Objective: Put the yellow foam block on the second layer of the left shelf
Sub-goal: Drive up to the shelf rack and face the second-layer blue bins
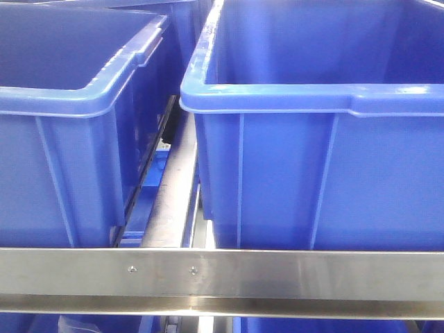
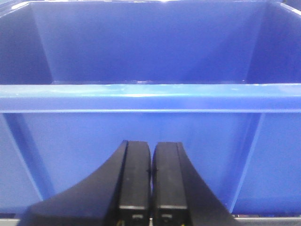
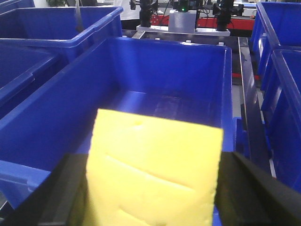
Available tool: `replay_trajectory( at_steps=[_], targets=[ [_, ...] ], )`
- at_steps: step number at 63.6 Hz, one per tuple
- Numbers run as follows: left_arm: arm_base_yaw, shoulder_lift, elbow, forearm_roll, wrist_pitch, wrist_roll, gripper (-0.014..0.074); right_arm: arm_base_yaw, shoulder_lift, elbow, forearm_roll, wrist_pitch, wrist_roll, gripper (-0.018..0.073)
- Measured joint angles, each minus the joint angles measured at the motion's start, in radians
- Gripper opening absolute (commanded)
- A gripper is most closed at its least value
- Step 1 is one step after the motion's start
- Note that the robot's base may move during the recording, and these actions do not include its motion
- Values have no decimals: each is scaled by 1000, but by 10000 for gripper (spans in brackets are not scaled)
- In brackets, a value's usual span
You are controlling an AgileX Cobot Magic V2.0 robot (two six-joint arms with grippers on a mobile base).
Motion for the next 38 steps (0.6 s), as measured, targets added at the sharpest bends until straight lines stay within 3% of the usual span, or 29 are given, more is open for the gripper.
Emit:
replay_trajectory(
  at_steps=[26,38],
  targets=[
    [0,0,0,0,0,0,136,0,12,-3,0,0,0,351],
    [0,0,0,0,0,0,136,0,199,-99,0,0,0,351]
  ],
)
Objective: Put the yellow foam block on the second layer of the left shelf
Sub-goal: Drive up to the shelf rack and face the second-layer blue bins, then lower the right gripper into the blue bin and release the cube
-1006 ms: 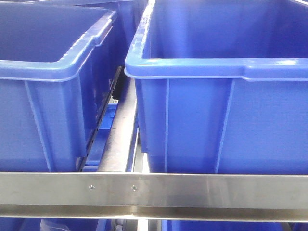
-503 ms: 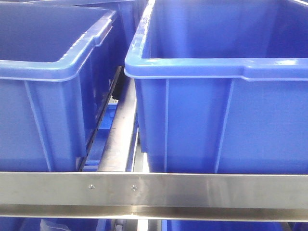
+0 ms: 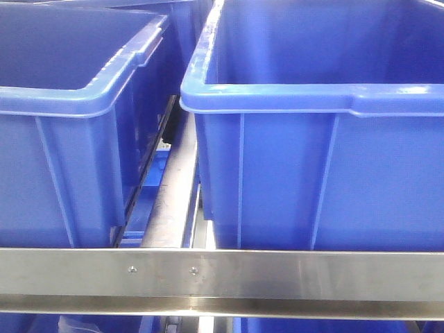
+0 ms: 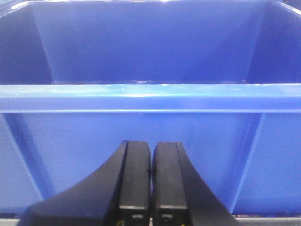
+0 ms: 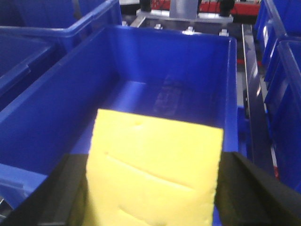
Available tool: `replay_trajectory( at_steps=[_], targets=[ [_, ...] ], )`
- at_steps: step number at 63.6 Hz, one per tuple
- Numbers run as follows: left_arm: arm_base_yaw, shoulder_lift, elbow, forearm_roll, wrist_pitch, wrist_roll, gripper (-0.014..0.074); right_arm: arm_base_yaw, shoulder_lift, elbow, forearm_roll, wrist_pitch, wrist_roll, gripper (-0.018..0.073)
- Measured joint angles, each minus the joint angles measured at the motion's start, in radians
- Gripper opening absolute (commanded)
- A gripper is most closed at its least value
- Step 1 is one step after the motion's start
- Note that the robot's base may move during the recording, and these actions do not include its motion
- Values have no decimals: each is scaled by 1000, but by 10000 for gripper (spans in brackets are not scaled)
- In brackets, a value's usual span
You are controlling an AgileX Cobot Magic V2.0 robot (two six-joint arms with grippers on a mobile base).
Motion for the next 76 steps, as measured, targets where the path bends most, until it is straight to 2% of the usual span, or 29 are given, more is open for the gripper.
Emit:
replay_trajectory(
  at_steps=[24,37,49,59,76],
  targets=[
    [0,0,0,0,0,0,136,0,592,-373,0,28,0,351],
    [0,0,0,0,0,0,136,0,862,-504,0,43,0,351],
    [0,0,0,0,0,0,136,0,1084,-567,2,27,0,351],
    [0,0,0,0,0,0,136,0,1235,-574,4,-39,0,351],
    [0,0,0,0,0,0,136,-4,1379,-574,7,-142,0,351]
  ],
)
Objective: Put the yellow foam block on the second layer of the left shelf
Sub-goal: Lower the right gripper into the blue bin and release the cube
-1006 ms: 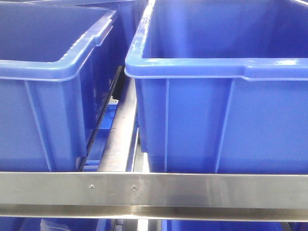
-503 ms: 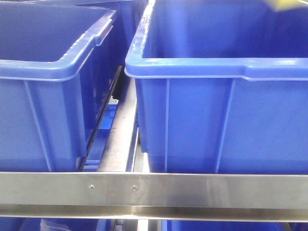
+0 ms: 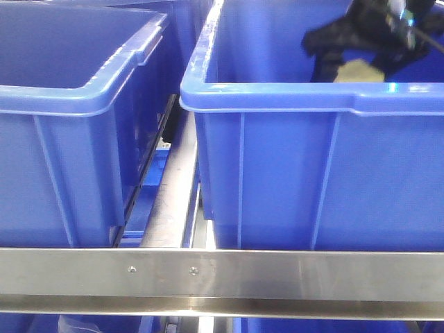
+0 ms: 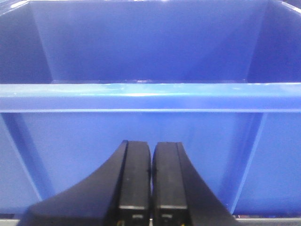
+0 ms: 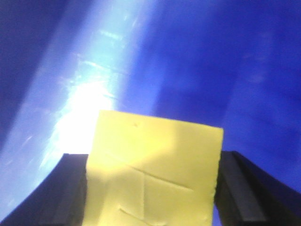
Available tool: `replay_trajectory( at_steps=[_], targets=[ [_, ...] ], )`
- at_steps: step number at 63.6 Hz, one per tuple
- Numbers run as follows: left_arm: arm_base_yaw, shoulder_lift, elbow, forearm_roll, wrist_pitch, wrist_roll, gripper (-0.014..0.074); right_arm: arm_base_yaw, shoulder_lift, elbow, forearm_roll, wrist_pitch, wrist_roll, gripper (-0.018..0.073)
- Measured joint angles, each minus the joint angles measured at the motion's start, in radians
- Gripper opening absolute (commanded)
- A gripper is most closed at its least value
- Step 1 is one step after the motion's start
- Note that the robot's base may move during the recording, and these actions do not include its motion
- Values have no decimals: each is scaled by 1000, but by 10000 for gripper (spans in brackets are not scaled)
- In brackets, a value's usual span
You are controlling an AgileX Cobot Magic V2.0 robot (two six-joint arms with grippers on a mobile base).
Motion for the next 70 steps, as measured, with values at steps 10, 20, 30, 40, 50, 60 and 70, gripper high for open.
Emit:
replay_trajectory(
  at_steps=[10,20,30,40,50,60,70],
  targets=[
    [0,0,0,0,0,0,136,-6,56,-1,0,-17,0,354],
    [0,0,0,0,0,0,136,-8,70,-1,0,-19,0,508],
    [0,0,0,0,0,0,136,-8,70,-1,0,-28,0,624],
    [0,0,0,0,0,0,136,-11,70,-1,0,-33,0,624],
    [0,0,0,0,0,0,136,-11,51,-1,0,-33,0,624],
    [0,0,0,0,0,0,136,-11,-48,36,0,-52,0,619],
    [0,0,0,0,0,0,136,-11,-214,167,0,-121,0,510]
  ],
)
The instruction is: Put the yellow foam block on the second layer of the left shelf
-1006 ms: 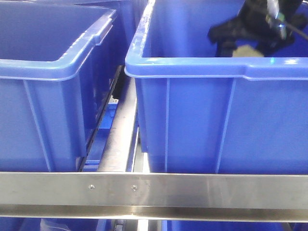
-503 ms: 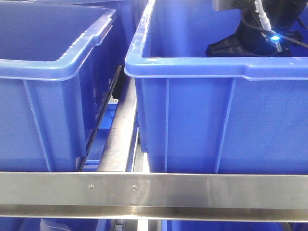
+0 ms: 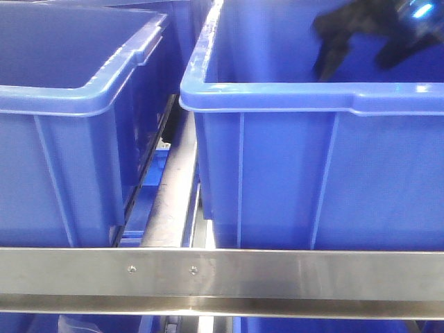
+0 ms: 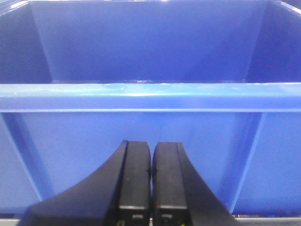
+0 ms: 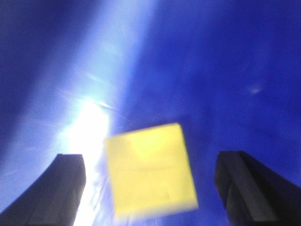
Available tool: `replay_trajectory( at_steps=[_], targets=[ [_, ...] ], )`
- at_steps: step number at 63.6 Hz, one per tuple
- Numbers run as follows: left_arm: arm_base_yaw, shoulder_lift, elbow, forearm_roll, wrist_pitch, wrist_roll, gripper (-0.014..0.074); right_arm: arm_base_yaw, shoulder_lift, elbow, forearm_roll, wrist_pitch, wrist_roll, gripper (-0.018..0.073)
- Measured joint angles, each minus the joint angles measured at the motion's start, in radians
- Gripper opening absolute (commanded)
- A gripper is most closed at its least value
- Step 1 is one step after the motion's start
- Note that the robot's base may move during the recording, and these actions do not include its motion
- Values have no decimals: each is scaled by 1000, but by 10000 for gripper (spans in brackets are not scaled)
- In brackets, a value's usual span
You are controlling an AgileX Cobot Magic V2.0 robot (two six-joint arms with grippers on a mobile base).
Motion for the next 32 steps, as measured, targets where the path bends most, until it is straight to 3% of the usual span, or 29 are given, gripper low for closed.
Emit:
replay_trajectory(
  at_steps=[18,32],
  targets=[
    [0,0,0,0,0,0,136,0,-336,292,0,-106,0,62],
    [0,0,0,0,0,0,136,0,-567,451,0,-153,0,55]
  ],
)
